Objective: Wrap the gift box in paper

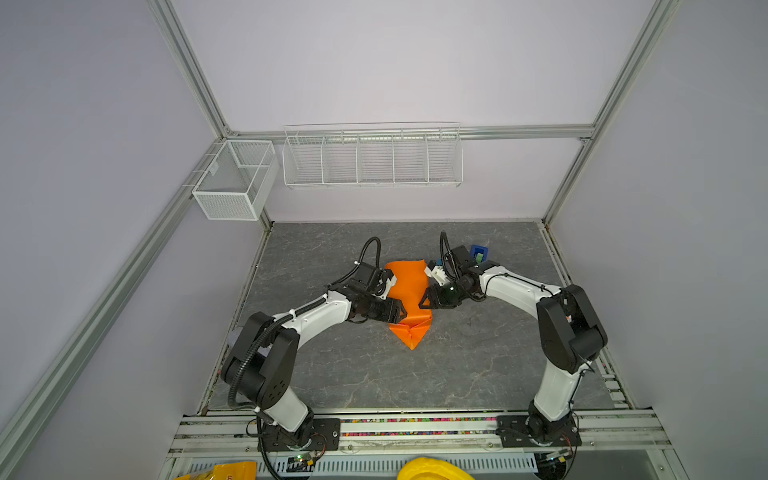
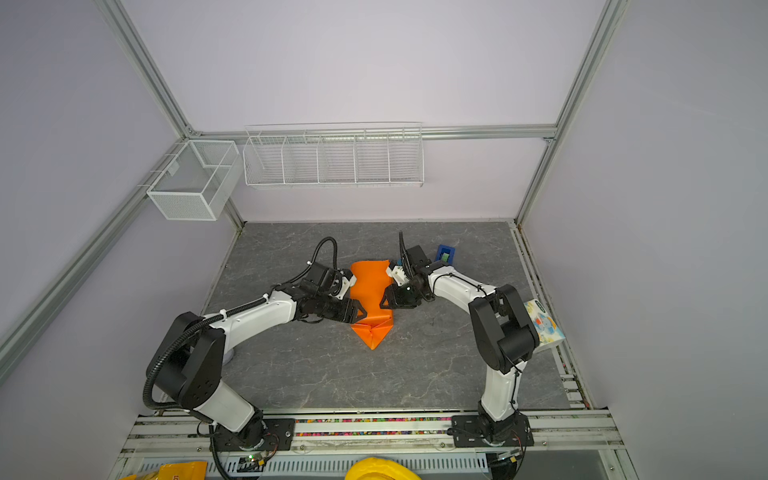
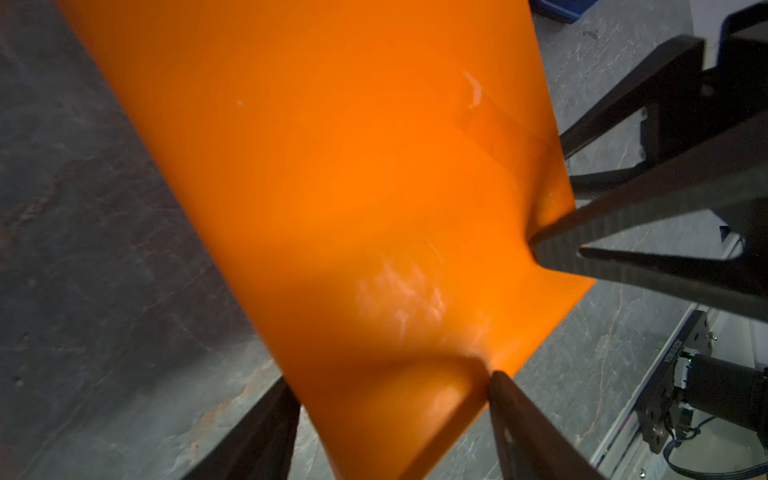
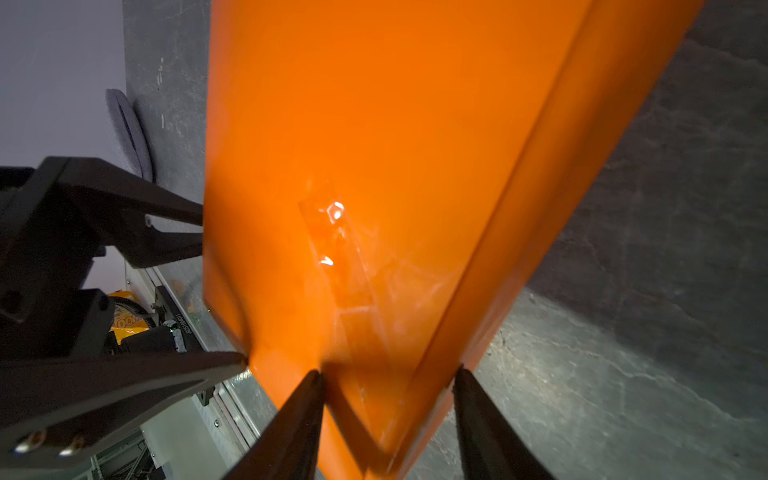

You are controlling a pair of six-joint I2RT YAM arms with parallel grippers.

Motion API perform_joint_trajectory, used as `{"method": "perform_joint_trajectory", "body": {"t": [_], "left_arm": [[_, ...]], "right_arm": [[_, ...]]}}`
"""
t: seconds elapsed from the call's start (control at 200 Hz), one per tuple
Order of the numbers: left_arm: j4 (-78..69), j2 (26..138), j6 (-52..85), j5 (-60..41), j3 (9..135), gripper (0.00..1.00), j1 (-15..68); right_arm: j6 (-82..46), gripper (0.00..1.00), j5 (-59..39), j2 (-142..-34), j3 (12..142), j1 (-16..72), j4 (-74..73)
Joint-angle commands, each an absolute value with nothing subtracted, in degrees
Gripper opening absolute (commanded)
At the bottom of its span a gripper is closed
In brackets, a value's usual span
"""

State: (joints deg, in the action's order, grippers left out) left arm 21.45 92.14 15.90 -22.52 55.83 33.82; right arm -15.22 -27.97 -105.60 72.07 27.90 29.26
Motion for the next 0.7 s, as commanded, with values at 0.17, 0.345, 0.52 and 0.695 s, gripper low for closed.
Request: {"method": "perform_joint_trajectory", "body": {"t": [0.17, 0.345, 0.52, 0.695], "left_arm": [[20.44, 89.13, 21.56, -21.10, 54.67, 0.70, 34.19], [20.11, 88.45, 21.98, -20.53, 54.14, 0.70, 34.19], [20.20, 88.81, 22.15, -20.48, 53.75, 0.69, 34.19], [19.36, 88.94, 22.77, -21.59, 52.91, 0.69, 34.19]], "right_arm": [[-29.02, 0.59, -22.81, -88.77, 58.40, 25.22, 26.08], [-44.57, 0.57, -26.16, -81.99, 45.09, 28.47, 15.90], [-57.68, 0.50, -25.23, -84.40, 39.03, 35.52, 2.55], [-66.82, 0.46, -22.99, -90.94, 35.94, 38.20, -8.71]]}}
